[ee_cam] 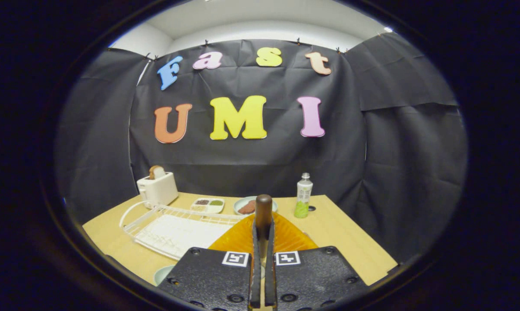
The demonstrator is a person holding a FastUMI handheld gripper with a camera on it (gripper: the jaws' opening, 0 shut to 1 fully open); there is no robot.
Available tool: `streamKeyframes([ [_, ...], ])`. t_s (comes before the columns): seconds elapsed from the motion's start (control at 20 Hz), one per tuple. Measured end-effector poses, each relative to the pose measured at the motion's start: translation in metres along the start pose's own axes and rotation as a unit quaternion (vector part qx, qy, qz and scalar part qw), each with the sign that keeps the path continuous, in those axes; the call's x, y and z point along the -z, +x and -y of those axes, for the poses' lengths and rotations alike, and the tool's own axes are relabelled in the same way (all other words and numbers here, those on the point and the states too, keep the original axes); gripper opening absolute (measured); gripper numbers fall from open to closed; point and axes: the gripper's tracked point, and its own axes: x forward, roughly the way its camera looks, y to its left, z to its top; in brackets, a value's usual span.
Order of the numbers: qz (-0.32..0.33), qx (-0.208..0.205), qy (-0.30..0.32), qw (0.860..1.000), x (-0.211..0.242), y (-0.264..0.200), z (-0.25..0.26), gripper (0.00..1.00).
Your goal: Take the plate from the dish rack, then take the spoon from the basket and place it into the plate.
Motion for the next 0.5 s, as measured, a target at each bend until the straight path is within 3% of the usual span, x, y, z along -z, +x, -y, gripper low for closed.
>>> streamKeyframes([
  [0.5,-0.026,0.004,-0.009,1.0,0.079,-0.001,-0.088,0.09],
])
